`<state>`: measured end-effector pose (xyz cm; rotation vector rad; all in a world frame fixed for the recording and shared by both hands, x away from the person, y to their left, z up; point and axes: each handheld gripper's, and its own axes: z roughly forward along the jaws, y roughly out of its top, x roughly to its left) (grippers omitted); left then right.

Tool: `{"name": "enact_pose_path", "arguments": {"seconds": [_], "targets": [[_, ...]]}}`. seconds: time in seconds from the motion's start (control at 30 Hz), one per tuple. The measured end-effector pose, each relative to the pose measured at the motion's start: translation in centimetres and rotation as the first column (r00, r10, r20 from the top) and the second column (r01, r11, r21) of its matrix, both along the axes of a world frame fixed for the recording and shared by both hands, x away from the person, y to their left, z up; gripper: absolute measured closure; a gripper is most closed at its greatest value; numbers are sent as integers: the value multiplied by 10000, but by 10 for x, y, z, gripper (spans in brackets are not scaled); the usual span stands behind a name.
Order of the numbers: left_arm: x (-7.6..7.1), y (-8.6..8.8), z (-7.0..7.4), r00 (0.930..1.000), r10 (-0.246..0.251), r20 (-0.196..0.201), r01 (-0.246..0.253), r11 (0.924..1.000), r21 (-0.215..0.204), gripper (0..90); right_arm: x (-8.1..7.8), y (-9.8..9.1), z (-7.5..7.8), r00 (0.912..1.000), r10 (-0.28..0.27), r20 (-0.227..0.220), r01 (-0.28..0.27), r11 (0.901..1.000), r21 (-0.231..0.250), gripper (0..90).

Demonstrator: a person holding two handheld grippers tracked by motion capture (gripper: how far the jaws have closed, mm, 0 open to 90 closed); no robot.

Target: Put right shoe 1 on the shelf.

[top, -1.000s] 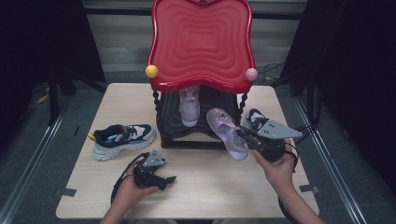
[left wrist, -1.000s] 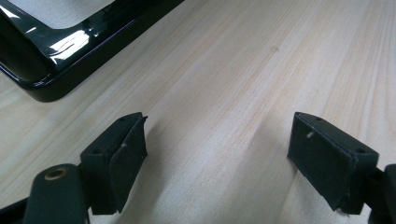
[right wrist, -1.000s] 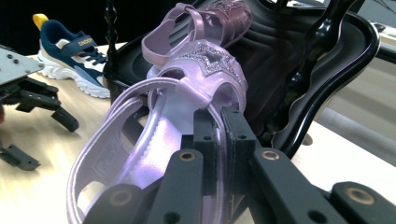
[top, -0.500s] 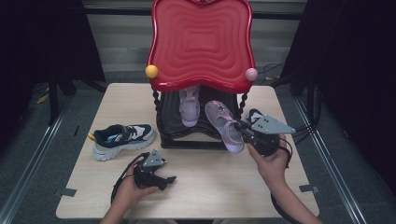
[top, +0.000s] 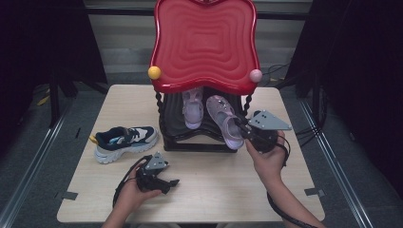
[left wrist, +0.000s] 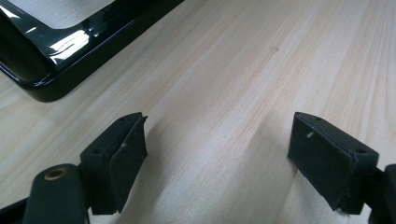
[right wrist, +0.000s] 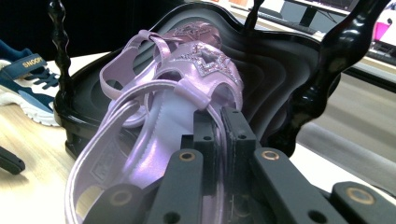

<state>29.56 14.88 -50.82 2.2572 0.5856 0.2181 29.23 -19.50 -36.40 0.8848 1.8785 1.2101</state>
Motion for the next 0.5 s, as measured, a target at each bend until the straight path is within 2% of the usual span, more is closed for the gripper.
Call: {"name": "enact_pose_path", "arguments": {"seconds": [0.5], "targets": [[0, 0, 0, 10000, -7, 5, 7, 10000, 9, 186, 12, 9, 3, 9979, -568, 308, 564, 9983, 132, 850]]}}
